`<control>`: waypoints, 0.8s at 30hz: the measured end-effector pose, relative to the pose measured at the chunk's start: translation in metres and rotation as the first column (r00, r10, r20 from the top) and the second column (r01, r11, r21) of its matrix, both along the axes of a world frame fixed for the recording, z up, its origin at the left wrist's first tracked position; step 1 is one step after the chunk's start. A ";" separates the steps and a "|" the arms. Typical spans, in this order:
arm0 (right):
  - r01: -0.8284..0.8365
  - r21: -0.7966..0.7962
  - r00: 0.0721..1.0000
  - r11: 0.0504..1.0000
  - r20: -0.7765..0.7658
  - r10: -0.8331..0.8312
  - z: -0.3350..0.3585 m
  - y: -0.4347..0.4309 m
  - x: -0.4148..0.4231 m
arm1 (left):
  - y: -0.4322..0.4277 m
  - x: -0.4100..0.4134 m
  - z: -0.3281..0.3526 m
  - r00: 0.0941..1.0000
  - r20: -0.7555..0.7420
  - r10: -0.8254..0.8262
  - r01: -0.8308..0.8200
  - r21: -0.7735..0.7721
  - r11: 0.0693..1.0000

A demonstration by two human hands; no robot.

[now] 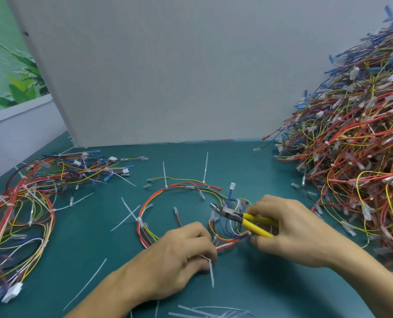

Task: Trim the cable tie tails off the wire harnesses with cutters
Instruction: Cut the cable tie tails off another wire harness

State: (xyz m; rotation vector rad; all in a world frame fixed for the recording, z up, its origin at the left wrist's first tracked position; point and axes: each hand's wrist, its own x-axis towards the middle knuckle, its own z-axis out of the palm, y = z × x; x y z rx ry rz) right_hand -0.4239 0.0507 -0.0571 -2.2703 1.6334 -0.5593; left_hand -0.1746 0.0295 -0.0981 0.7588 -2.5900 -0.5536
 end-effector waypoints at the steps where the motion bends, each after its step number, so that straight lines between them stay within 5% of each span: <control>1: -0.005 -0.007 1.000 1.000 -0.004 0.005 0.002 0.001 0.000 | -0.001 -0.001 -0.001 1.000 -0.024 0.013 -0.013 -0.005 1.000; 4: -0.017 -0.033 0.999 0.999 -0.046 0.016 0.008 0.004 -0.003 | -0.001 -0.002 -0.002 0.993 -0.091 0.077 -0.075 0.020 0.997; 11: -0.043 -0.037 0.981 0.998 -0.191 0.035 0.023 0.010 -0.010 | -0.005 -0.005 0.002 0.965 -0.127 0.231 -0.174 0.348 0.921; 18: -0.100 0.069 0.936 0.993 -0.331 0.117 0.021 0.012 -0.006 | -0.009 -0.004 0.005 0.957 -0.071 0.281 -0.244 0.322 0.915; 24: -0.127 -0.030 0.881 0.991 -0.463 0.098 0.018 0.013 -0.001 | -0.010 -0.004 0.005 0.950 -0.091 0.299 -0.251 0.346 0.904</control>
